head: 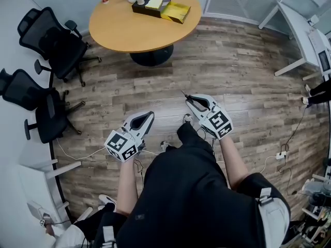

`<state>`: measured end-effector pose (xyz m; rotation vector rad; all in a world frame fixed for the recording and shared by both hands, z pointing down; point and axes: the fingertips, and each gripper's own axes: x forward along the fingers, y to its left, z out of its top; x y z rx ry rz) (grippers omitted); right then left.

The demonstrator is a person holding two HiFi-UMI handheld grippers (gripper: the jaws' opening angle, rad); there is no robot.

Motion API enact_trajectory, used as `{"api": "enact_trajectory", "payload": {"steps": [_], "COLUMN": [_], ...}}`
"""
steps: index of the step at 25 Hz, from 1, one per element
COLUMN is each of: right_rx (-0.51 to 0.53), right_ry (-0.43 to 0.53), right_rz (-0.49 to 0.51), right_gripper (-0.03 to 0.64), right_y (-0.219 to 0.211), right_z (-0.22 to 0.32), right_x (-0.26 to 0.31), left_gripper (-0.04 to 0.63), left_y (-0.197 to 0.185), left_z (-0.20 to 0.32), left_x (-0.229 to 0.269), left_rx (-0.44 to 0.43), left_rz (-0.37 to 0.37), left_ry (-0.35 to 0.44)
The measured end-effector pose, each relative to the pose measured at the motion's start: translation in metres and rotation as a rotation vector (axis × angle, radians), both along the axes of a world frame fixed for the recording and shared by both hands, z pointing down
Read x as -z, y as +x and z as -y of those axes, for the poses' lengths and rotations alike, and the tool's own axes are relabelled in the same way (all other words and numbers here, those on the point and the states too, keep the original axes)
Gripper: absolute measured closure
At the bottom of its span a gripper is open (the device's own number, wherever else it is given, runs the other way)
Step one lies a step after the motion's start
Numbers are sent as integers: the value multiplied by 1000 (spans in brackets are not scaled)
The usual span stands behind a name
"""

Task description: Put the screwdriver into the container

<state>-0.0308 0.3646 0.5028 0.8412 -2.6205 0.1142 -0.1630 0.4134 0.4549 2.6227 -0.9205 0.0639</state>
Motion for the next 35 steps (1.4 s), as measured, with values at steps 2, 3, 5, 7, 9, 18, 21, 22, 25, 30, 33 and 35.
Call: {"api": "enact_trajectory", "payload": {"steps": [2,3,5,7,9,18,21,22,25,30,33,35], "right_rx": [3,4,6,6,5,32,48,53,56,80,73,68], "right_ry": [-6,-5,-2,1,5,-9,-18,-21,-26,-24,-34,-37], "right_rz": [18,20,14,13,17,40,43,44,50,48,39,36], "right_gripper": [560,560,560,561,560,560,560,560,560,560,560,560], "right_y": [2,4,10,16,21,35,35,36,36,42,54,63], "right_z": [12,20,35,50,65,116,130,135,150,165,173,177], "right_x": [1,2,2,3,6,0,-4,-5,-7,-11,-15,-16], "left_gripper": [592,592,592,592,592,592,592,592,592,592,592,592], "left_y": [4,6,11,15,18,38,42,42,44,53,63,70], "left_z": [12,20,35,49,63,114,127,131,144,162,171,177], "left_x": [1,2,2,5,9,10,10,10,13,10,8,8], "left_rx": [2,2,6,13,19,27,36,38,48,61,62,59], "left_rz": [1,1,-4,-16,-21,10,12,17,31,35,32,32], "left_ry": [-1,-2,-7,-11,-10,-11,-20,-19,-17,-25,-29,-29]}}
